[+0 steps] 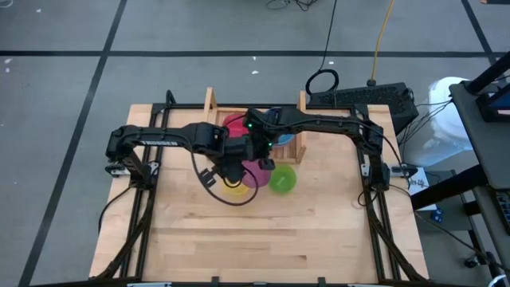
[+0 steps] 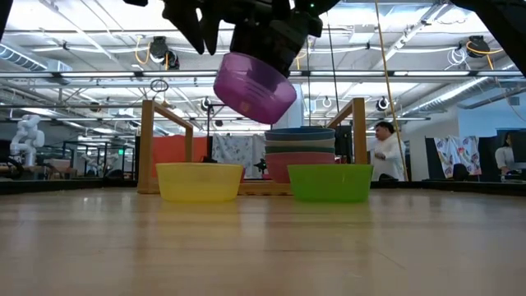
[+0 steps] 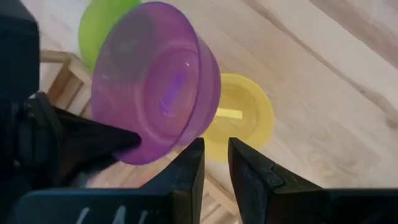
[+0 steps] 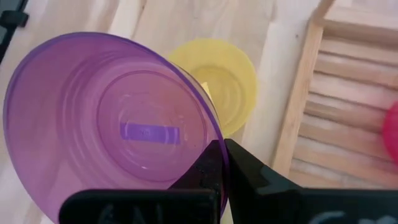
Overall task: Place and stack bowls onto a shelf
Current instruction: Stack the violet bowl into the red bowl on the shelf
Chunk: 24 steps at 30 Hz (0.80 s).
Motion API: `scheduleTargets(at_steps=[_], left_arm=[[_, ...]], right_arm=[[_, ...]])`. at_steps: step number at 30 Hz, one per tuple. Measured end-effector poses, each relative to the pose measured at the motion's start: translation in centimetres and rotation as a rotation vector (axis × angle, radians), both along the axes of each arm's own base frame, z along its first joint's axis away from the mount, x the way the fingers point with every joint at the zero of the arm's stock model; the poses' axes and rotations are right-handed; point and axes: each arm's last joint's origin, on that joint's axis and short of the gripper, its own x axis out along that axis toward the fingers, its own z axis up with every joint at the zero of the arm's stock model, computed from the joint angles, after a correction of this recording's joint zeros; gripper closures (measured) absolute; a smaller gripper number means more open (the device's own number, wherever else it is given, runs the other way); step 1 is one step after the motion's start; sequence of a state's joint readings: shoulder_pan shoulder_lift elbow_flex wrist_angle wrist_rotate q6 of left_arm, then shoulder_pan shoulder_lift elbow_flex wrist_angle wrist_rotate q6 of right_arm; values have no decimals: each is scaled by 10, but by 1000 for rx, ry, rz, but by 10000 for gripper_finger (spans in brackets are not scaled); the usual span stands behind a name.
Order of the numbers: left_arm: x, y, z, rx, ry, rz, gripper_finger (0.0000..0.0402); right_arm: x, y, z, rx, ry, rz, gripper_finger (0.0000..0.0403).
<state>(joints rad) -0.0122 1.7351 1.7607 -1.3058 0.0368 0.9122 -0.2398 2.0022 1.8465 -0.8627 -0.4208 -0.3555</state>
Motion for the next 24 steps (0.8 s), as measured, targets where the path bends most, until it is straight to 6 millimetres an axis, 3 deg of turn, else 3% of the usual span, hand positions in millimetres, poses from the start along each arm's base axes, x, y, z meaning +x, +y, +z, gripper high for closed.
scheduleTargets(at_steps=[12,20,24], left_arm=[[0,-1,1,-110,10,401,323],[4,0,2,-116,-47,523,323],[4,2,2,-159,-50,682,323]], right_arm=[[-7,-26,-2,-18,99,-328,403],[-5,-31,-1,-79,88,-436,403],[-4,-32,-1,-133,83,-488,403]])
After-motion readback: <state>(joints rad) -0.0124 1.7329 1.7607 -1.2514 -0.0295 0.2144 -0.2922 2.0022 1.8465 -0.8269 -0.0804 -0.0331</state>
